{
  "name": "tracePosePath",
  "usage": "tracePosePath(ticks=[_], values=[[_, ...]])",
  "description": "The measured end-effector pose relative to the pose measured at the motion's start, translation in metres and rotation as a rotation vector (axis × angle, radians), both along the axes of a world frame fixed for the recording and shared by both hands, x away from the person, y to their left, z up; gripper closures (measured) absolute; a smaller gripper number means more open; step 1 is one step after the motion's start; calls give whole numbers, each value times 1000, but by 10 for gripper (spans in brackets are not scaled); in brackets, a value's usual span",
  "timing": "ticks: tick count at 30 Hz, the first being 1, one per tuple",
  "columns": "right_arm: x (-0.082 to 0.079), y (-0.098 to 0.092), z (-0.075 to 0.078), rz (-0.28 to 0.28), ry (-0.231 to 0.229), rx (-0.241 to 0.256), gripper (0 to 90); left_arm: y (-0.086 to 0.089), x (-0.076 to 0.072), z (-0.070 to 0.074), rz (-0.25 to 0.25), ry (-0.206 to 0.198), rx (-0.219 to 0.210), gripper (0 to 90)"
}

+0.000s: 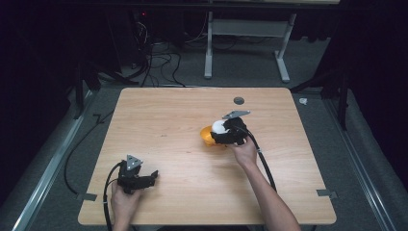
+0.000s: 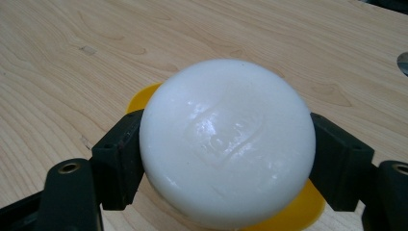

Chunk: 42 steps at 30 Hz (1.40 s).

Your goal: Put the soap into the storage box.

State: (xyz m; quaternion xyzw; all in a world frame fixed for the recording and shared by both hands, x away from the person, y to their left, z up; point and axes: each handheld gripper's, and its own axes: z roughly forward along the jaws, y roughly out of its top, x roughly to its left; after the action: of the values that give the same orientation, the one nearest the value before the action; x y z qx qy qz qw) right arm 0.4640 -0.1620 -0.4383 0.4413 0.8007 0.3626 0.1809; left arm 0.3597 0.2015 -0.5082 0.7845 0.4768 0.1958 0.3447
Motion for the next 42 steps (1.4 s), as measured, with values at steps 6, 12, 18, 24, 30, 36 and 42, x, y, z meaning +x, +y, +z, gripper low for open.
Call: tracePosePath(ticks=[6,12,18,24,30,36,42], values=[[5,5,-4,-8,7,-7,246,0,0,0,0,0,0,161],[9,6,-8,-20,23,-13,245,0,0,0,0,0,0,161],[10,7,-12,-26,35,-15,245,0,0,0,0,0,0,161],[10,8,-13,-31,39,-21,245,0,0,0,0,0,0,161],[11,9,-15,-33,44,-26,245,0,0,0,0,0,1,161],[12,10,-17,-36,53,-25,245,0,0,0,-1,1,3,160],[13,11,-19,-38,60,-28,245,0,0,0,0,-1,2,159]])
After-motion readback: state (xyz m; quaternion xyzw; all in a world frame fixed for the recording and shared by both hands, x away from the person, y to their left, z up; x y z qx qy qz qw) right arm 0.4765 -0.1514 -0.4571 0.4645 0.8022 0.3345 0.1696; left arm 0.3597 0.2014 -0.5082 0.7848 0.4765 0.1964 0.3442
